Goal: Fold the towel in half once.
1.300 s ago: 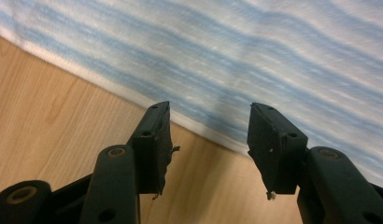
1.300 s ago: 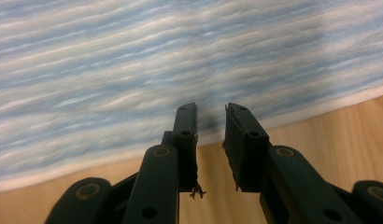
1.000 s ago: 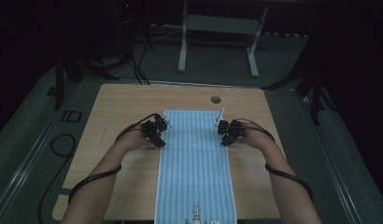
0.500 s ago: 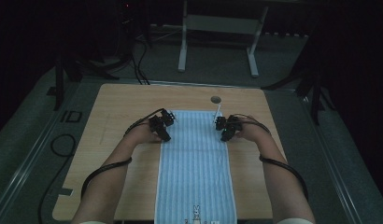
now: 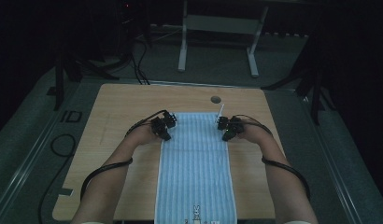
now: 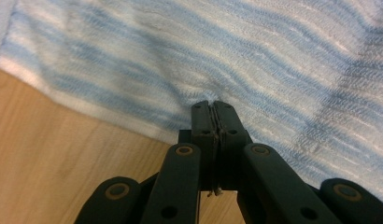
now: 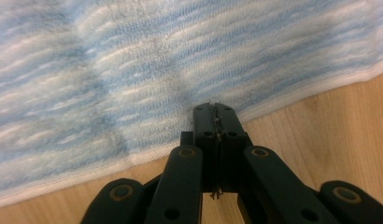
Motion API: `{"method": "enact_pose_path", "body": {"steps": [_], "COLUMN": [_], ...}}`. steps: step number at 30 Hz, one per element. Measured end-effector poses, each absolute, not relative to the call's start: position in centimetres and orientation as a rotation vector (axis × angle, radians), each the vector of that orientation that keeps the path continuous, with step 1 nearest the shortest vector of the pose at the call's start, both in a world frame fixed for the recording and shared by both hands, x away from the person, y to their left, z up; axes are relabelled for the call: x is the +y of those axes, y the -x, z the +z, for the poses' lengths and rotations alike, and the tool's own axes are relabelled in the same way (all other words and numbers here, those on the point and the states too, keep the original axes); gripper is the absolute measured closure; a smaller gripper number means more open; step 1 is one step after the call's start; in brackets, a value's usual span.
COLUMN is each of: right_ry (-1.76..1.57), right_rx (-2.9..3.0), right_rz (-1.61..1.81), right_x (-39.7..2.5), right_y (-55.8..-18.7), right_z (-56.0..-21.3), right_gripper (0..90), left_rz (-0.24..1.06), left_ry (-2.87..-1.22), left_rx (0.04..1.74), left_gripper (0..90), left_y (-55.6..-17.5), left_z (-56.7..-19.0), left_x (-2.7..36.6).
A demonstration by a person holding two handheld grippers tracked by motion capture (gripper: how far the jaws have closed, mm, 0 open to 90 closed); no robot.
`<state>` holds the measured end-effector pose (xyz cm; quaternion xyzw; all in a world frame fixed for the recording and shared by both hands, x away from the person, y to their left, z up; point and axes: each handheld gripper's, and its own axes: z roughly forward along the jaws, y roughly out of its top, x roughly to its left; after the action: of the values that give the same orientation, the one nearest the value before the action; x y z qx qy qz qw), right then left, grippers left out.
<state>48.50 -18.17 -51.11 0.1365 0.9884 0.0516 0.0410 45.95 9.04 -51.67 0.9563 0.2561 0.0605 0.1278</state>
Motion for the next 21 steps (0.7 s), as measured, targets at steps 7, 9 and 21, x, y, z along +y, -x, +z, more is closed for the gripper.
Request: {"method": "enact_pose_path", "body": {"steps": [7,9,21], "right_ry": [-0.394,-0.388,-0.224], "right_rx": [3.017,3.009,3.022], "right_rz": [0.234,0.236,0.266], "right_x": [-18.5,-18.6,-18.9], "right_y": [-47.5,-46.9,-41.0], "right_z": [-49.1,-48.7,-47.4], "right_gripper": [89.5,89.5,89.5], "left_rz": [0.227,0.247,0.207], "left_ry": [-2.714,-2.691,-2.715], "left_rx": [0.72,0.708,0.583], "left_gripper": [89.1,89.1,89.0], "left_y": [-45.1,-44.6,-39.0], "left_z": [-49.4,-48.5,-47.4], "left_x": [9.6,9.9,10.7]}}
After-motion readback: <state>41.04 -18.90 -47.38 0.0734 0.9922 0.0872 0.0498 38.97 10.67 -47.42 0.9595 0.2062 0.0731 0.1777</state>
